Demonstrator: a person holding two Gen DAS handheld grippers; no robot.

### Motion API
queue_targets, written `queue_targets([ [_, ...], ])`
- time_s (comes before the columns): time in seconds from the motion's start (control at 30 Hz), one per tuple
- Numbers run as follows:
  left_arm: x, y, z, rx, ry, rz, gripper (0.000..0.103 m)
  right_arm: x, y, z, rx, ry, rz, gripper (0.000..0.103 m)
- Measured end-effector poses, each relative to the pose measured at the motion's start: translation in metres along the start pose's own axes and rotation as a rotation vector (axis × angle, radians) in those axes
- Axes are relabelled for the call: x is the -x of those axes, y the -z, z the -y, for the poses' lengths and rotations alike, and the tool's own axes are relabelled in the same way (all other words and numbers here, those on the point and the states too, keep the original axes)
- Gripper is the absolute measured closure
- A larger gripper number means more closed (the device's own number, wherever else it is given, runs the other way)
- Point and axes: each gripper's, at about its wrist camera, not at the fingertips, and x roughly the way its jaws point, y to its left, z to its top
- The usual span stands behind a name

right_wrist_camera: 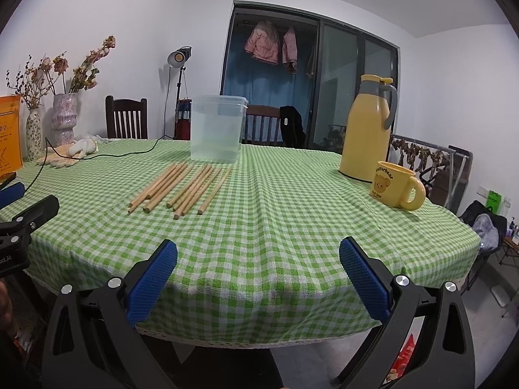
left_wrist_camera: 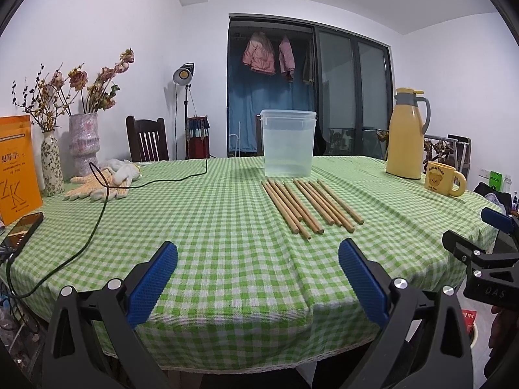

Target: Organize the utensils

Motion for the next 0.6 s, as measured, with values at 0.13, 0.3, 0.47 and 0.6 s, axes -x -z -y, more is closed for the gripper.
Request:
queue_targets([
  [0.13,-0.005,0.003,-0.002,-0.013,-0.001,0.008,0.007,-0.006,0.003,0.003,-0.009,-0.018,0.025,0.007],
  [0.3,-0.013,-0.002,-0.009,0.007,-0.012,0.006,0.007,-0.012,0.000,0.005,0.000,-0.067,0.063,0.006],
  [0.47,-0.022,-0.008,-0.019,0.031,-0.030,0.005,0.007,-0.024,-0.004,0.009,-0.053,-0.148,0.004,0.006],
  [0.6,-0.031,-0.011,-0.026,0.063,-0.033,-0.016,0.007,-0.028,-0.008,0.009,-0.078,-0.235,-0.013,0.006],
])
